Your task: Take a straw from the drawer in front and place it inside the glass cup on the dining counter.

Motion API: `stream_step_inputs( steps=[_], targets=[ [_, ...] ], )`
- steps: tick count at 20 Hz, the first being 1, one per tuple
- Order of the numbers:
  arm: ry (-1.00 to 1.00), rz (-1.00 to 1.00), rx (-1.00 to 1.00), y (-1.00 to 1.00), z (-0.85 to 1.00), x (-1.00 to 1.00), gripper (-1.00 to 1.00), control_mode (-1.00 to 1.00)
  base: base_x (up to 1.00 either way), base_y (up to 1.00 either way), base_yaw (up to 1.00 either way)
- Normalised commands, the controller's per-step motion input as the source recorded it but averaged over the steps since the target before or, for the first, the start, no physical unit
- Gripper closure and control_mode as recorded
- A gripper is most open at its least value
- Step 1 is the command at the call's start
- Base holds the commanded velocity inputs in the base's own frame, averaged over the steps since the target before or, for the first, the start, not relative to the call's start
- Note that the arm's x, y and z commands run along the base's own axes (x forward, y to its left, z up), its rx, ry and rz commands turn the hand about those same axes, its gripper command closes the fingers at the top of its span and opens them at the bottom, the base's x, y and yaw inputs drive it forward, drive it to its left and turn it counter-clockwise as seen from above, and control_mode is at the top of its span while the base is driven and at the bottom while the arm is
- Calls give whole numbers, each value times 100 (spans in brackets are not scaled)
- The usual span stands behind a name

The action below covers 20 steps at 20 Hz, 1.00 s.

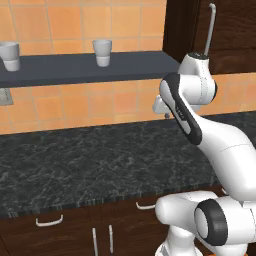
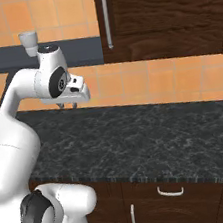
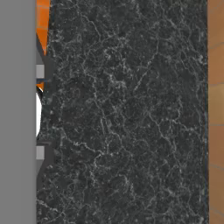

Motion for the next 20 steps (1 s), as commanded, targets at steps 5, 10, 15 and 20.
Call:
stream_step_inputs(
  steps=[5,10,15,20],
  targets=[
    [0,0,0,0,0,0,-100,100,-26,12,0],
    [0,0,0,0,0,0,-100,100,-44,45,-30],
    [0,0,0,0,0,0,-100,100,0,79,-57],
    [0,0,0,0,0,0,-100,100,0,73,-61]
  ],
)
